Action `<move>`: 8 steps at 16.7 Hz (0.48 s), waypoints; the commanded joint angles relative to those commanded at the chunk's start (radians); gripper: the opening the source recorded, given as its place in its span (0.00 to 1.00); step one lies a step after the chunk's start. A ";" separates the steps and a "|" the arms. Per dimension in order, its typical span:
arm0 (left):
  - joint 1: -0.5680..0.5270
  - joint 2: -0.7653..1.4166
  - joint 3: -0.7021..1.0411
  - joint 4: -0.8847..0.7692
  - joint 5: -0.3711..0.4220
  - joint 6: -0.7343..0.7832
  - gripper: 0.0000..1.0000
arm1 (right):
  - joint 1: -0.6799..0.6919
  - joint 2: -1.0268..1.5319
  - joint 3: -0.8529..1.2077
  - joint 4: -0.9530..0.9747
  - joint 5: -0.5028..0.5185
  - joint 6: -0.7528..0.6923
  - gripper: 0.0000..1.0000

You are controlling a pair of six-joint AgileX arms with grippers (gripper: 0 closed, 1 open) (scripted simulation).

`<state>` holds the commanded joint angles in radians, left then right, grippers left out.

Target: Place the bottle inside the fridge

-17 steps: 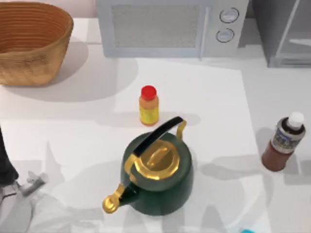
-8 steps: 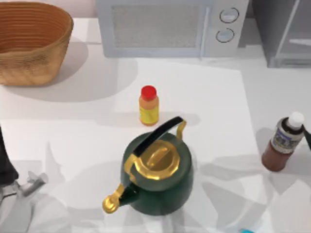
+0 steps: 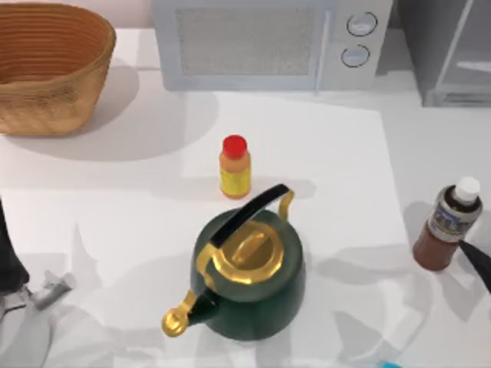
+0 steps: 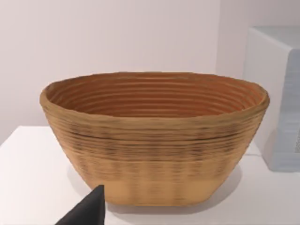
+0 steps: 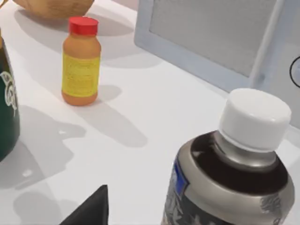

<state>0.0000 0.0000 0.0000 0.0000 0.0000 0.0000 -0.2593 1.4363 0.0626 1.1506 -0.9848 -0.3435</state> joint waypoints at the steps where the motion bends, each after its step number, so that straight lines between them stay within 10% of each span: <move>1: 0.000 0.000 0.000 0.000 0.000 0.000 1.00 | -0.015 0.055 0.004 0.011 -0.016 0.004 1.00; 8: 0.000 0.000 0.000 0.000 0.000 0.000 1.00 | -0.046 0.170 0.007 0.005 -0.050 0.020 1.00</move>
<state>0.0000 0.0000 0.0000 0.0000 0.0000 0.0000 -0.3051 1.6064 0.0696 1.1561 -1.0348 -0.3238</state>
